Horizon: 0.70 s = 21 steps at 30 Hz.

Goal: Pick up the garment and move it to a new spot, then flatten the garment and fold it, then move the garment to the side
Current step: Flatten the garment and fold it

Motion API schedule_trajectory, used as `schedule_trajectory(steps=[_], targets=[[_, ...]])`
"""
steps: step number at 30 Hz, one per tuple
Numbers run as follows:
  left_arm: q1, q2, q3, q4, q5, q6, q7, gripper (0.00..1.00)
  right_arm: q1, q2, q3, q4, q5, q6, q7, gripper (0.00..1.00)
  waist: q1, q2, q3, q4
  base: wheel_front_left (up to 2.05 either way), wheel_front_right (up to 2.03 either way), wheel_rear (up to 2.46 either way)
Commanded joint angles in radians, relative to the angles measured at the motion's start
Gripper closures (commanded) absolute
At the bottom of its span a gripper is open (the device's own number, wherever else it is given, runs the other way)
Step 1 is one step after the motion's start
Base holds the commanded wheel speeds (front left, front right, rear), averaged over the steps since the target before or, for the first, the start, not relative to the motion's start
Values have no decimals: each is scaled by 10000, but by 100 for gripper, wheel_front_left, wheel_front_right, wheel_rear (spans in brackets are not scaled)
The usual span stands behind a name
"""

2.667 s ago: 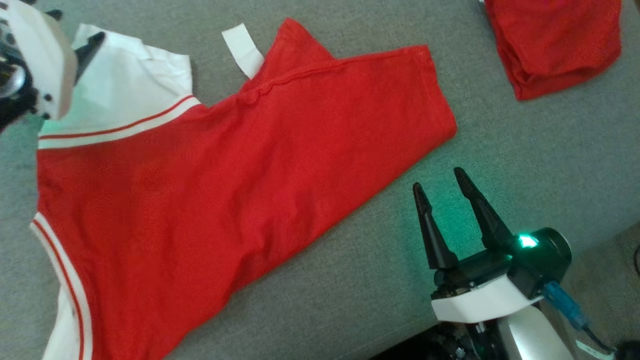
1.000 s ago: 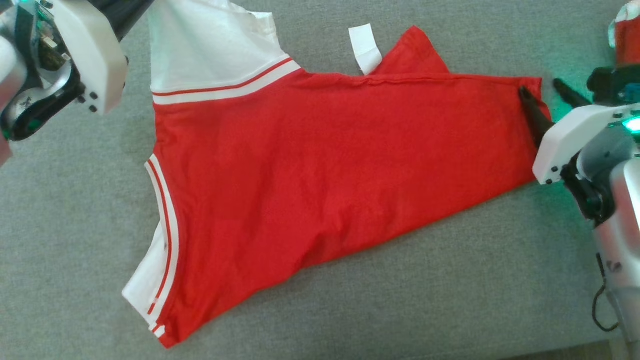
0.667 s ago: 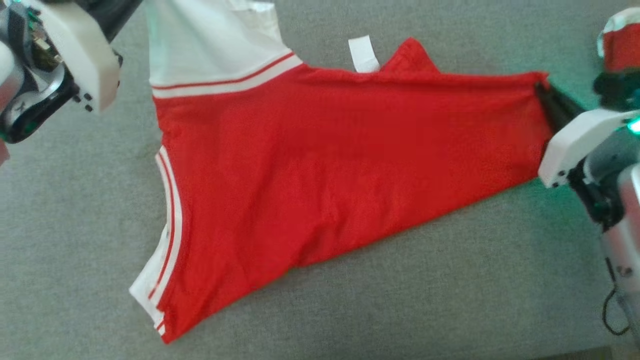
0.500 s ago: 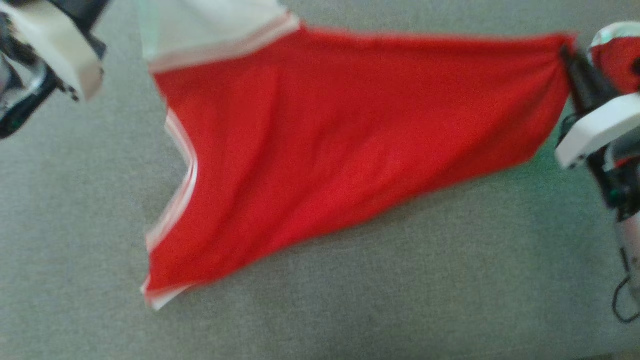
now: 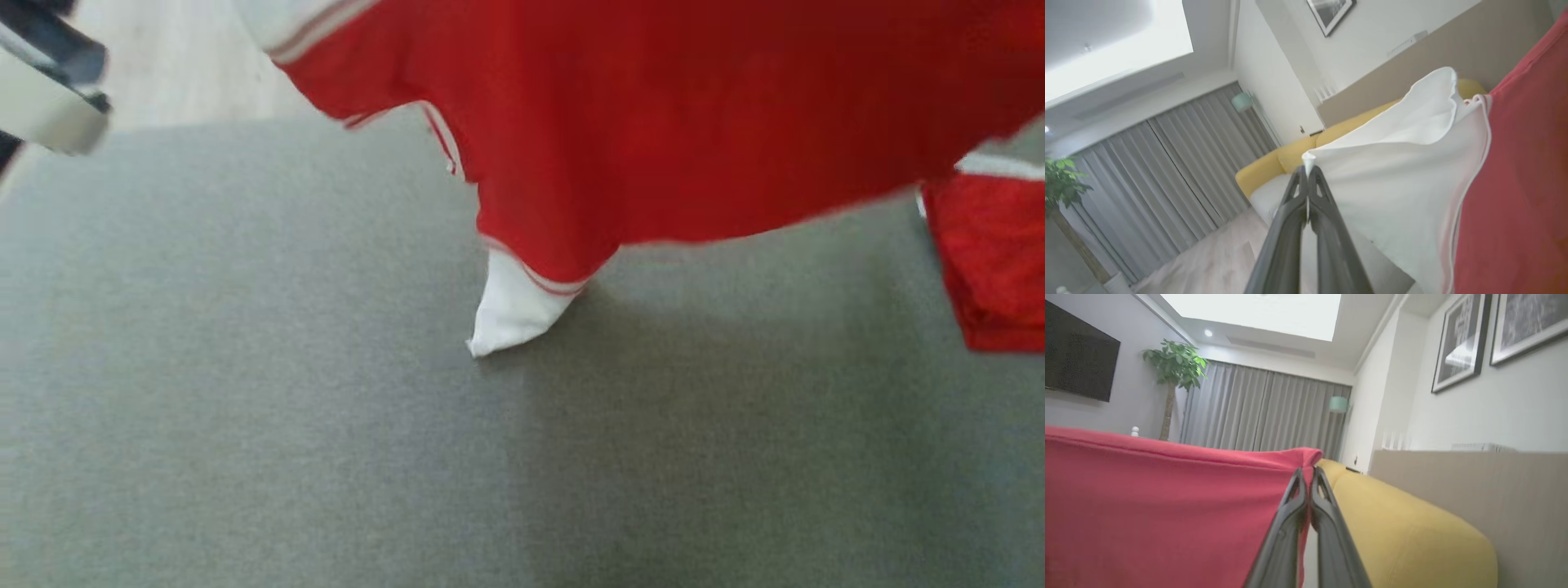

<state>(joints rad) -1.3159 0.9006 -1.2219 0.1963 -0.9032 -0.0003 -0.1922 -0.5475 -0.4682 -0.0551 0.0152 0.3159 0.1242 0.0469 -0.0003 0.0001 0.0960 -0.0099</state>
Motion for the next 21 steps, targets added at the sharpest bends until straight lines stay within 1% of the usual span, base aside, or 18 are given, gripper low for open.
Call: schedule_trajectory(steps=[1, 4, 6, 7, 10, 12, 15, 17, 19, 21], targets=[[-875, 697, 894, -509, 93, 234, -35, 100, -176, -520, -146, -782, -93, 65, 400, 100, 3, -1, -610, 275, 0, 0, 0], [-1325, 881, 1116, -1126, 145, 281, 148, 100, -499, -1054, -163, -1187, -124, 65, 796, 100, 3, -1, -744, 324, 0, 0, 0], [-1700, 892, 1211, -1283, 244, 238, 350, 100, -829, -1375, -10, -1217, -69, 65, 1013, 100, 3, -1, -705, 326, 0, 0, 0], [-1700, 892, 1211, -1283, 244, 238, 350, 100, -829, -1375, -10, -1217, -69, 65, 1013, 100, 3, -1, -705, 326, 0, 0, 0], [-2228, 721, 1161, -1106, 417, -35, 804, 100, -1453, -1690, 343, -940, 33, 65, 1160, 100, 3, -1, -447, 284, 0, 0, 0], [-2619, 571, 1038, -677, 663, -312, 1133, 100, -1717, -1901, 581, -832, 157, 65, 1560, 100, 3, -1, -85, 240, 0, 0, 0], [-3226, 230, 705, 328, 1345, -654, 1515, 100, -2681, -1796, 1185, -37, 201, 65, 1739, 100, 3, -1, 701, 243, 0, 0, 0], [-3562, -75, 545, 1092, 1670, -796, 1602, 100, -3358, -1566, 1555, 564, 180, 65, 1691, 100, 3, -1, 1275, 225, 0, 0, 0], [-3878, -416, 534, 1895, 1849, -867, 1451, 100, -4011, -1326, 1913, 1141, 1, 65, 1480, 100, 3, -1, 1773, 206, 0, 0, 0], [-4272, -723, 557, 2661, 2180, -850, 1121, 100, -4675, -1184, 2298, 1660, -401, 65, 1044, 100, 3, -1, 2179, 177, 0, 0, 0]])
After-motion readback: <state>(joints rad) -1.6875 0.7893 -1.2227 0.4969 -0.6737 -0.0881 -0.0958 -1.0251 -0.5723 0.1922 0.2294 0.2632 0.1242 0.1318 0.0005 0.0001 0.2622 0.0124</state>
